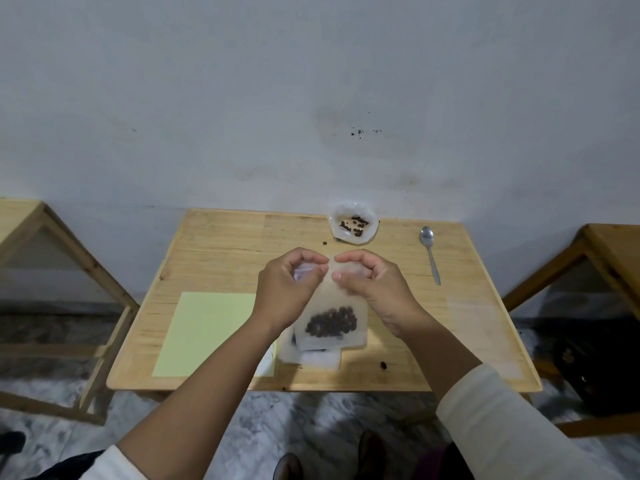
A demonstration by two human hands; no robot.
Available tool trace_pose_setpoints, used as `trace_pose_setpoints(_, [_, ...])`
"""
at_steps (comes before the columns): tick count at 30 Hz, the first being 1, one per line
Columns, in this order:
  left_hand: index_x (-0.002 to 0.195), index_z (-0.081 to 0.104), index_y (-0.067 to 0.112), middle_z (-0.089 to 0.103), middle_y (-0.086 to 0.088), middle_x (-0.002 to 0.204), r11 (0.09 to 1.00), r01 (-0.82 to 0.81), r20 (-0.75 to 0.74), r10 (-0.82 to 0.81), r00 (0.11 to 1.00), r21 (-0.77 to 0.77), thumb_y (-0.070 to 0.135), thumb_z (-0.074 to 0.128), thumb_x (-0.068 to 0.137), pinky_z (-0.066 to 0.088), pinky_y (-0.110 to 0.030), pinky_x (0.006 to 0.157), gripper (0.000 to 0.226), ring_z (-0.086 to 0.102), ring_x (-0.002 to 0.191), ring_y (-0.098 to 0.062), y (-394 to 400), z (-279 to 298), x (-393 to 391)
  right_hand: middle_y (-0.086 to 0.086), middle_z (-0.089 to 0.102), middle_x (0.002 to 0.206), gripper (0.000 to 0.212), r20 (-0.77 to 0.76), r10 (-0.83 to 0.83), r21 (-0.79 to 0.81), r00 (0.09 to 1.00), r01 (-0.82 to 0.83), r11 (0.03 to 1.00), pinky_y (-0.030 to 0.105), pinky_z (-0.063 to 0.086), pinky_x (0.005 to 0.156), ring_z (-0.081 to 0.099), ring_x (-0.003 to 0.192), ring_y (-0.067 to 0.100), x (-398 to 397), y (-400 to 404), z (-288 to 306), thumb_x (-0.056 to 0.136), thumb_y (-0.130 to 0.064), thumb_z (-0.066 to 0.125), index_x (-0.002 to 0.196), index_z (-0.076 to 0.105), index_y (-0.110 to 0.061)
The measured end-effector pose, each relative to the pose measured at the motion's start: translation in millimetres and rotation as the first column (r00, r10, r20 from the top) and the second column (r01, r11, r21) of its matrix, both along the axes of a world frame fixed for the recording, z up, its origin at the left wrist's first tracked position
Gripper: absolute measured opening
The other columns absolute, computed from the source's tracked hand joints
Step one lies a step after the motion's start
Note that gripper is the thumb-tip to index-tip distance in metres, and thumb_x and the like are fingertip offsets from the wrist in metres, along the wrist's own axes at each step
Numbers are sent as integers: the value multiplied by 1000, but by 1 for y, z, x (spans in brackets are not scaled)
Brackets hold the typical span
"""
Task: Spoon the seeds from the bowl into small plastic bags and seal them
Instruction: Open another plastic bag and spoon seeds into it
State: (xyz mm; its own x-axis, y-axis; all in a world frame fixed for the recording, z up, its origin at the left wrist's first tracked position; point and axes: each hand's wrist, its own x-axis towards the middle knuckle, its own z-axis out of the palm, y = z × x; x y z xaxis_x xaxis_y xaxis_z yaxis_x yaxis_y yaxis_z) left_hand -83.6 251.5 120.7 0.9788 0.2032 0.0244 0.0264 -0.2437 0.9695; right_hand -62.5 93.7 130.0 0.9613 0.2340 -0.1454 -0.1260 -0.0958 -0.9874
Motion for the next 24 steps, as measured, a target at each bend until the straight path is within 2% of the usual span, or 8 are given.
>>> trace_pose_setpoints(2, [85,70,27,70,17,90,999,-27,-20,26,999,-19,22,69,82,46,-21,80,6,62,89,0,7,-5,4,-10,67,72,20,-23,57,-26,998,-58,998,21,52,64,63,67,7,-2,-2,-11,78,-9,72,93,69,-22])
trace_pose_setpoints(4, [89,70,27,68,17,88,1000,-8,-59,8,998,-3,25,69,82,45,-19,75,7,60,83,-1,13,-15,6,-16,63,60,15,-25,12,-76,1000,-14,997,17,48,61,58,60,2,-2,0,-26,79,-6,71,86,69,-19])
trace_pose_setpoints(6, [93,69,28,61,14,75,1000,8,-104,-5,995,30,25,71,81,42,-14,65,12,51,66,-2,18,-31,3,-12,65,68,12,-53,-107,-64,993,104,993,16,48,63,57,65,6,0,4,-44,78,-5,71,79,69,-17])
trace_pose_setpoints(9, [96,68,29,56,10,72,997,14,-178,1,984,82,20,72,80,41,-17,66,18,48,65,-4,20,-61,-2,-4,67,80,12,-105,-212,-70,972,205,976,10,48,64,59,73,7,9,10,-68,80,-5,70,77,68,-16])
trace_pose_setpoints(13, [105,67,26,67,9,98,985,-17,-239,59,969,174,16,71,80,41,-11,74,27,57,83,-4,16,-93,-1,-2,68,89,10,-139,-261,-199,955,231,952,24,48,76,60,84,14,24,20,-104,79,-12,70,77,69,-22])
trace_pose_setpoints(19, [117,64,16,62,-2,122,945,63,-314,43,949,321,16,69,81,38,-12,92,37,59,102,-12,12,-119,11,-5,60,93,14,-65,-225,-472,972,169,865,27,45,80,56,92,15,30,27,-134,83,-18,62,96,65,-19])
trace_pose_setpoints(21, [119,62,11,55,-6,133,927,94,-323,31,946,363,17,68,82,36,-23,105,39,54,119,-18,10,-124,11,3,57,108,22,3,-164,-585,986,135,800,27,39,89,52,102,19,28,27,-142,83,-20,62,104,63,-16])
trace_pose_setpoints(24, [124,59,9,45,-3,143,860,161,-320,3,947,485,22,62,87,23,-22,109,40,40,132,-18,8,-127,10,10,41,132,29,122,-103,-690,987,159,706,21,28,96,40,122,21,24,29,-149,85,-19,61,113,59,-13])
